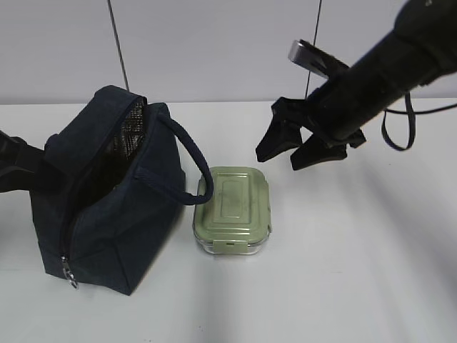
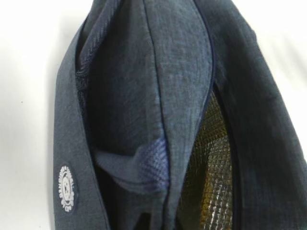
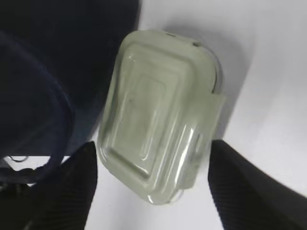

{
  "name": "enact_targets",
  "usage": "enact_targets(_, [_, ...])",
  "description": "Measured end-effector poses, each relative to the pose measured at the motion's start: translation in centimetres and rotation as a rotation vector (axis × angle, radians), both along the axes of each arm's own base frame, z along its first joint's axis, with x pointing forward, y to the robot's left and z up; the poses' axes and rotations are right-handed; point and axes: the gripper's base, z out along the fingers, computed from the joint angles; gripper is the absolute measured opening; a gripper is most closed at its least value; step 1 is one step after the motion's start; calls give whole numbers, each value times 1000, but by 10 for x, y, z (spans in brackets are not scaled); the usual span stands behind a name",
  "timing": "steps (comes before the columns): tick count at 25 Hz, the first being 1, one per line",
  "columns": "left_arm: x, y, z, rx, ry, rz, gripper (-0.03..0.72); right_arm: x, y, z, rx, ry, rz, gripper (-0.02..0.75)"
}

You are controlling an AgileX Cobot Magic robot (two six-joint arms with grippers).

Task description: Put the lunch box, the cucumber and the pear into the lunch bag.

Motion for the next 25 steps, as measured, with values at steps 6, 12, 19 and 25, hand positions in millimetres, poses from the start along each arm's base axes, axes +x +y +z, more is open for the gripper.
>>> enact_targets(6, [0, 0, 0, 1, -3, 2, 1, -3, -17, -32, 235, -10, -39, 551])
enact_targets(12, [0, 0, 0, 1, -2, 2, 1, 0, -14, -70, 254, 72, -3, 551])
enact_targets(19, [0, 0, 0, 1, -3, 3, 1, 2, -14, -80, 256, 90, -9, 551])
enact_targets(25, [1, 0, 0, 3, -9, 7, 1, 4, -13, -91, 282, 111, -23, 551])
